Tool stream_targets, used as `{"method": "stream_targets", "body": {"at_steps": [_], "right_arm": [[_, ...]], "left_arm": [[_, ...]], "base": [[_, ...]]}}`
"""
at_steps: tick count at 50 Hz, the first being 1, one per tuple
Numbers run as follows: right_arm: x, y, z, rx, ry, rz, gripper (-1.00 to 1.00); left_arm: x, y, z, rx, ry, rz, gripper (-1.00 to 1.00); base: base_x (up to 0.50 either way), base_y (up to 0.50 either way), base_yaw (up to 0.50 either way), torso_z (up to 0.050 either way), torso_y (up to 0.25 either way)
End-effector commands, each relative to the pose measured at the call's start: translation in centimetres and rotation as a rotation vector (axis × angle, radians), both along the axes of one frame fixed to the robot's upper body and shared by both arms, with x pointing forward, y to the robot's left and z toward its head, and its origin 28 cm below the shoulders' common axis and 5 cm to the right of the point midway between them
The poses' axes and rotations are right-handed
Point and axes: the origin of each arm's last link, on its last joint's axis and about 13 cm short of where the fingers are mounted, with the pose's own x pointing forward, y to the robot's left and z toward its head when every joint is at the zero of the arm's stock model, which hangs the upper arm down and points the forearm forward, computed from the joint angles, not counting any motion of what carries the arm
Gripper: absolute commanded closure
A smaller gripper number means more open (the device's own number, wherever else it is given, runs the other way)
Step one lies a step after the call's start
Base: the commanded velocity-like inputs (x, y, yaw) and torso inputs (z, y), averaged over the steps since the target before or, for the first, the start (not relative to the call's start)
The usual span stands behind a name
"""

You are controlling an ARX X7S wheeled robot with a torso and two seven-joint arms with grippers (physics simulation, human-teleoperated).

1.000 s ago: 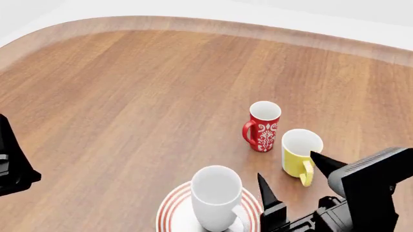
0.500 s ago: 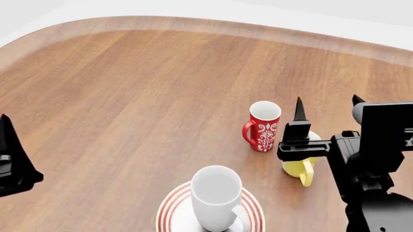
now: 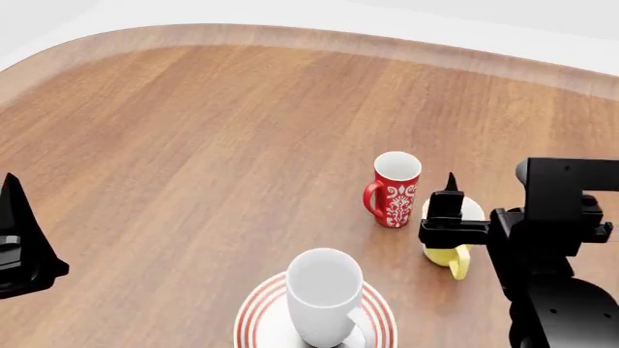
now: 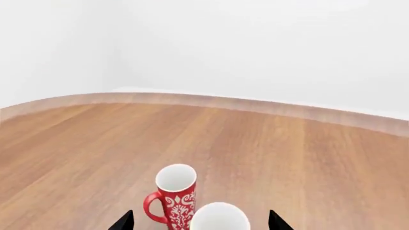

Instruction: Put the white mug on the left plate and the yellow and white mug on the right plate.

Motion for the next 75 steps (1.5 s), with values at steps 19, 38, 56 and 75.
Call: {"method": "stream_targets", "body": {"at_steps": [19,38,56,75], "right_arm": [[6.9,0.1,1.7,-0.007,0.096,0.016,-1.0],[6.8,-0.1,2.0,0.008,0.12,-0.016,-1.0],[6.7,-0.3,1.7,0.021,0.11,-0.029,-1.0],[6.8,-0.4,1.8,0.008,0.068,-0.058,-1.0]], "left_arm": [[0.2,0.3,0.0,-0.012,-0.021,-0.027,-1.0],[0.2,-0.2,-0.2,0.028,-0.043,-0.057,-1.0],[0.2,0.1,-0.2,0.009,-0.038,-0.044,-1.0],[0.2,0.0,-0.3,0.035,-0.052,-0.056,-1.0]], "base": [[0.0,0.0,0.0,0.0,0.0],[0.0,0.0,0.0,0.0,-0.119],[0.0,0.0,0.0,0.0,-0.145],[0.0,0.0,0.0,0.0,-0.048]]}}
